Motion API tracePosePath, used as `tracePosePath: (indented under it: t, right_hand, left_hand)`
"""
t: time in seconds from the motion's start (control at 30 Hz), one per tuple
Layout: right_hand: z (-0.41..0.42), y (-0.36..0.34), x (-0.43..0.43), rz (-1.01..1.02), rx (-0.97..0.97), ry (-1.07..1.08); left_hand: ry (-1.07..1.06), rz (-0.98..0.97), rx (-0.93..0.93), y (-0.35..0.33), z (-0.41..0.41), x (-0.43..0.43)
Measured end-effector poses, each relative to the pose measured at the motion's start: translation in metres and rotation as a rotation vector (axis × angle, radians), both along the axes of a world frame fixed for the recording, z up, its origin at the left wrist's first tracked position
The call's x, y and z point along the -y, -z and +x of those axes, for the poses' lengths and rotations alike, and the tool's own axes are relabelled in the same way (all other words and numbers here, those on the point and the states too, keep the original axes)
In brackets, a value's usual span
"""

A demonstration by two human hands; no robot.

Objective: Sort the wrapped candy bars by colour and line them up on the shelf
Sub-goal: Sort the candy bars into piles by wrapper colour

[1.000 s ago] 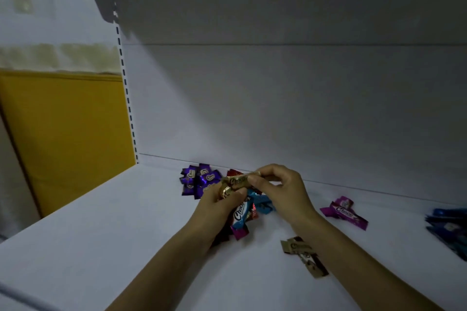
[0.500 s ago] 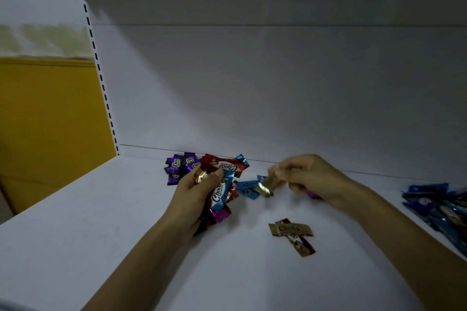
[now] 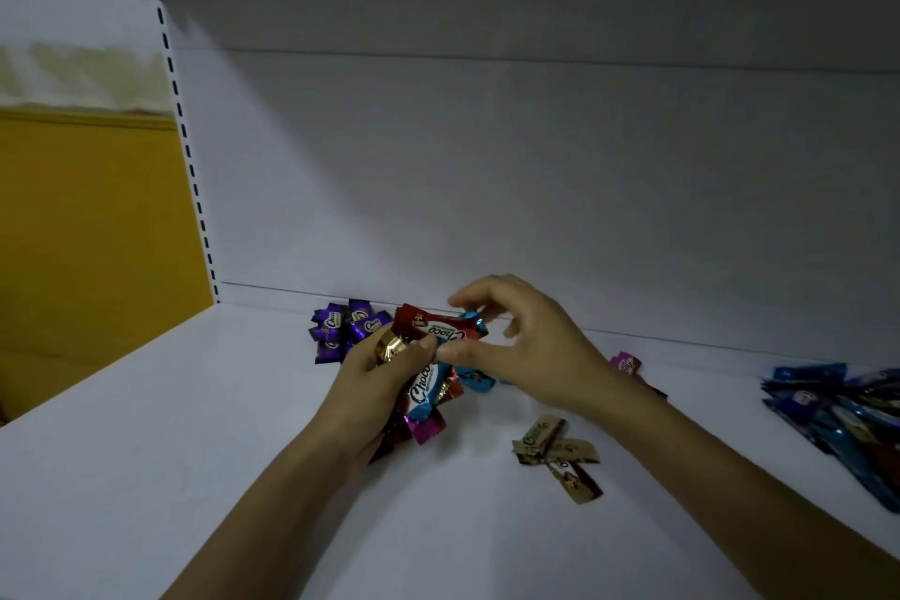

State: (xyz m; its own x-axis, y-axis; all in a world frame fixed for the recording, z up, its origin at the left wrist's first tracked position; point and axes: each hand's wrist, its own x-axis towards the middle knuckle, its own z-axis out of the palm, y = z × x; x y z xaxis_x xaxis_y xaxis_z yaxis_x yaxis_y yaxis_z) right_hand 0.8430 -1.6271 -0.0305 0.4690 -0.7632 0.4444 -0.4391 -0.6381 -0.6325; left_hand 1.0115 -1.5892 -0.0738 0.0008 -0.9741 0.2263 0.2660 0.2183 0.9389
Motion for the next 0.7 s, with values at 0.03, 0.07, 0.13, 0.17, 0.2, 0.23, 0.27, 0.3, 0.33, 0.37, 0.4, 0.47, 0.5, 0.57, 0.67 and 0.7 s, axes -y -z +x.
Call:
tracePosePath:
  t: [0.03,0.07,0.13,0.17,0.2,0.23,0.27,0.3,0.33,0.37,0.4,0.47,0.5,0.57,0.67,0.7]
  right_hand:
    - [0.008,-0.001,0.001,-0.05,-0.033,0.015]
    - [0.014,-0.002,0.003,-0.082,-0.028,0.034]
    - [0.021,-0.003,0.006,-0.103,0.038,0.054]
    - [0.023,-0.002,0.006,-0.095,0.072,0.052]
    - [0.024,0.0,0.006,-0.087,0.101,0.048]
    - [0.024,0.004,0.006,-0.082,0.133,0.052]
    - [0.024,0.007,0.007,-0.072,0.173,0.062]
    - [0.023,0.01,0.007,-0.052,0.225,0.078]
    - [0.023,0.011,0.009,-0.014,0.283,0.093]
    - [0.021,0.012,0.011,0.034,0.342,0.105]
    - [0.018,0.011,0.013,0.083,0.398,0.112]
    - [0.013,0.012,0.015,0.168,0.497,0.106]
    - [0.012,0.014,0.015,0.207,0.521,0.1]
    - [0.011,0.019,0.015,0.261,0.502,0.1]
    - [0.012,0.027,0.013,0.338,0.476,0.066]
    - [0.013,0.029,0.012,0.365,0.471,0.051]
  left_hand:
    - [0.002,-0.001,0.001,0.0,0.001,0.0]
    - [0.005,0.002,-0.001,0.0,0.003,-0.001]
    - [-0.005,0.012,-0.014,0.0,0.006,-0.002]
    - [-0.016,0.02,-0.02,0.0,0.007,-0.003]
    - [-0.028,0.028,-0.017,0.0,0.007,-0.004]
    - [-0.034,0.036,-0.009,-0.001,0.007,-0.005]
    - [-0.034,0.039,-0.004,-0.001,0.006,-0.006]
    - [-0.035,0.038,-0.008,-0.003,0.006,-0.007]
    - [-0.045,0.04,-0.015,-0.005,0.008,-0.007]
    - [-0.071,0.05,-0.026,-0.007,0.01,-0.006]
    - [-0.108,0.066,-0.047,-0.009,0.014,-0.006]
    - [-0.188,0.083,-0.134,-0.012,0.024,-0.005]
    - [-0.232,0.097,-0.206,-0.013,0.029,-0.004]
    - [-0.325,0.158,-0.368,-0.014,0.039,-0.003]
    - [-0.417,0.24,-0.496,-0.009,0.045,0.001]
    - [-0.434,0.248,-0.525,-0.007,0.046,0.002]
